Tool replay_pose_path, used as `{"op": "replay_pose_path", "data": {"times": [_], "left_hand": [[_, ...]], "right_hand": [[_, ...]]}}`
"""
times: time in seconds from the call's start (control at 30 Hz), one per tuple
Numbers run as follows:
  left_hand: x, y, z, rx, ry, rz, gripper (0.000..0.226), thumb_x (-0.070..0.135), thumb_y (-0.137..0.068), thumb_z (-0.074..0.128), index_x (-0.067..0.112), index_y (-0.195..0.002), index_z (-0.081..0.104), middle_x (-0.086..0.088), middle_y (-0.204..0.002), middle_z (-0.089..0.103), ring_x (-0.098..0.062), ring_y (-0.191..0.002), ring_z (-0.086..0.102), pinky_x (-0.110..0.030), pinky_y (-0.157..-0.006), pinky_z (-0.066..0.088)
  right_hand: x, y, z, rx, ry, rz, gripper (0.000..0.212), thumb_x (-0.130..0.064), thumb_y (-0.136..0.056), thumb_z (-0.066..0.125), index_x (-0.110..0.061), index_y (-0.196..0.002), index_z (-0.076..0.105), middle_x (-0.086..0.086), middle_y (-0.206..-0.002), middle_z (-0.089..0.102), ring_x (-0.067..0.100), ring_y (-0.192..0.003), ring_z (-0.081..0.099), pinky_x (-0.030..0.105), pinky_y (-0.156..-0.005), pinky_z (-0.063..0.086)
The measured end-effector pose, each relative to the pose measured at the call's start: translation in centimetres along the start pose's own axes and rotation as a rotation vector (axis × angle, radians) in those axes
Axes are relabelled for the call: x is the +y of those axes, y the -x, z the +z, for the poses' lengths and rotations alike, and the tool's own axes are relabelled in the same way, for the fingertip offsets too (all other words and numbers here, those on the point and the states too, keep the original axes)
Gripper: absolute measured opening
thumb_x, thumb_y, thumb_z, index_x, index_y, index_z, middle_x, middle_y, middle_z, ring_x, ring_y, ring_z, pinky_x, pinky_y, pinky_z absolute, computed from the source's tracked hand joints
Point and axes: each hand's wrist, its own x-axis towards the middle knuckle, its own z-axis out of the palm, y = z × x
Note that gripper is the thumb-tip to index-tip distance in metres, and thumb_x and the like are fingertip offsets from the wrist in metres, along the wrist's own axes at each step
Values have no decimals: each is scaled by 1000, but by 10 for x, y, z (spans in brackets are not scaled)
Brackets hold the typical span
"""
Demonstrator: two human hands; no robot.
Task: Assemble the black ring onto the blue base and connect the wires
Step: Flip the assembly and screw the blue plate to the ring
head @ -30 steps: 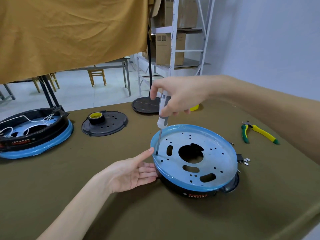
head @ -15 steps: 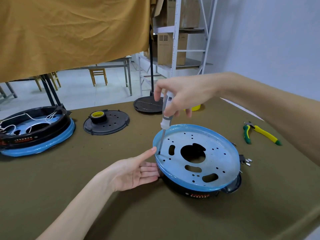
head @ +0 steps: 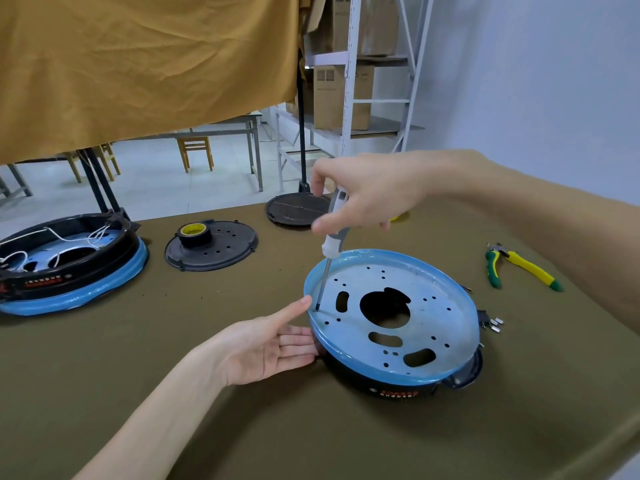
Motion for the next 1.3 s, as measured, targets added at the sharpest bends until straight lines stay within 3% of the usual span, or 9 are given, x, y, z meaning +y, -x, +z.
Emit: {"op": "replay_pose_path", "data": {"times": [0.07, 0.2, 0.33, 0.47, 0.73, 0.83, 1.0, 1.13, 1.3], "left_hand": [[0, 0, 0, -6, -3, -1, 113, 49, -41, 104, -9, -128, 62, -21, -121, 74, -29, -111, 74, -38, -88, 63], [1, 1, 0, 2, 7, -2, 113, 48, -42, 105, -9, -129, 61, -22, -122, 74, -30, -111, 74, -38, -88, 63], [2, 1, 1, 1, 12, -11, 114, 47, -39, 106, -10, -128, 62, -22, -120, 74, -30, -110, 75, -39, -89, 63], [2, 1, 1, 7, 18, -15, 116, 46, -39, 106, -10, -130, 61, -22, -121, 74, -31, -110, 75, -40, -89, 63], [2, 3, 1, -15, 35, -15, 104, 46, -51, 101, -10, -129, 61, -22, -123, 73, -30, -113, 73, -40, -94, 61], [2, 3, 1, -7, 37, -22, 99, 47, -56, 96, -9, -130, 61, -22, -124, 73, -30, -114, 73, -41, -95, 60], [2, 4, 0, -6, 65, -19, 91, 45, -67, 93, -10, -131, 59, -23, -125, 72, -31, -114, 73, -42, -96, 60], [2, 4, 1, -9, 62, -25, 88, 45, -69, 91, -10, -130, 61, -23, -125, 72, -31, -114, 73, -42, -96, 60], [3, 5, 2, -4, 56, -21, 93, 45, -63, 93, -10, -130, 60, -23, -124, 72, -31, -113, 73, -41, -93, 61]], "right_hand": [[0, 3, -6, -58, -95, -25, 35, -29, -94, 74, -24, -119, 50, 1, -88, 73, 2, -49, 64, 20, -47, 51], [-5, -3, 6, 98, 115, -38, 34, -43, -103, 54, -11, -106, 63, 4, -61, 73, 19, -49, 68, 22, -45, 47], [-6, 1, -2, -46, 53, -42, 22, -33, -93, 69, -28, -107, 54, 2, -83, 78, 12, -52, 65, 25, -46, 50], [-6, -2, 1, 25, 85, -20, 25, -41, -99, 62, -17, -106, 59, 0, -59, 72, 13, -43, 64, 18, -37, 43], [0, 0, -5, -1, 1, -10, 22, -41, -100, 63, -22, -110, 55, -2, -65, 74, 13, -45, 66, 21, -41, 48], [4, 1, -5, -43, -51, -30, 28, -36, -97, 68, -26, -117, 52, 2, -87, 77, 14, -58, 69, 22, -47, 51], [8, 0, -2, 12, 0, -7, 31, -46, -102, 57, -15, -103, 60, 4, -64, 74, 16, -45, 66, 20, -40, 46], [12, 5, -8, -80, -96, -42, 32, -37, -94, 73, -24, -114, 52, 5, -92, 74, 10, -61, 70, 22, -49, 53], [8, 1, -4, -28, 49, -7, 41, -44, -103, 55, -5, -112, 60, 8, -67, 75, 18, -45, 67, 18, -42, 46]]}}
